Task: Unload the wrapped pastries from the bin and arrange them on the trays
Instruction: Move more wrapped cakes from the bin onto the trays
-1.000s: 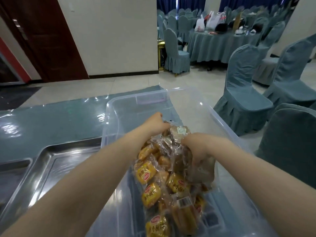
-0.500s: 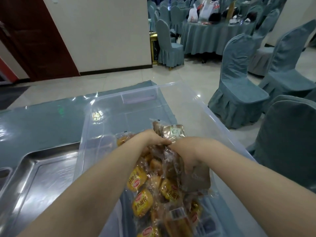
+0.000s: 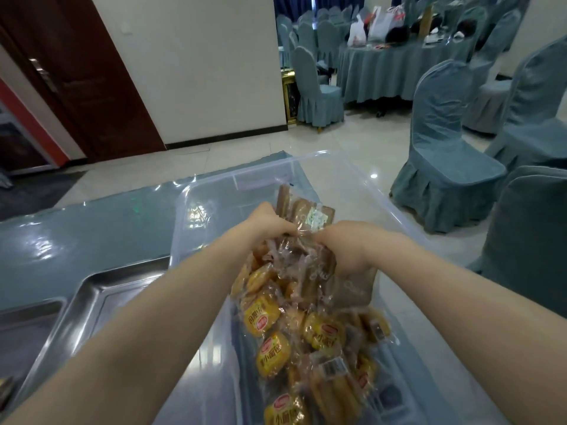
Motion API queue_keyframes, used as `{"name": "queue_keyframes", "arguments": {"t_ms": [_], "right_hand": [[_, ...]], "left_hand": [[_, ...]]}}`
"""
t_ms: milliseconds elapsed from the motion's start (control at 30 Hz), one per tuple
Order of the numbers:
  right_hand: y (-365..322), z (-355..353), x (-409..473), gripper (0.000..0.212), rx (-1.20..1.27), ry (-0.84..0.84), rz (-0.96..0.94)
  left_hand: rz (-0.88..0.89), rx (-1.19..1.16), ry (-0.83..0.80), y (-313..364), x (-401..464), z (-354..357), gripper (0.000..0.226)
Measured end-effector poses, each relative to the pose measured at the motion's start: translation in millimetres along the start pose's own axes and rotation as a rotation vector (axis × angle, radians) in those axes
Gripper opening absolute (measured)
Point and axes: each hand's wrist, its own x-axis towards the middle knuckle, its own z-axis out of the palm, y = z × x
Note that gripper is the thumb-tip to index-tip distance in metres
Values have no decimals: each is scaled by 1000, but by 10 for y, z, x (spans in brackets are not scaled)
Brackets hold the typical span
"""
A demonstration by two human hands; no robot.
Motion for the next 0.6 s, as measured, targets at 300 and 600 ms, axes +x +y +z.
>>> {"name": "queue_keyframes", "arguments": {"t_ms": [300,600], "right_hand": [[-127,-145,-235,32,267,366,-17],[-777,-334,-584,41,333,754,-256]], "left_hand": [[198,-129,290,-115,-714,-759,63],[197,-549,616,-735,-1617,-1262,57]]}}
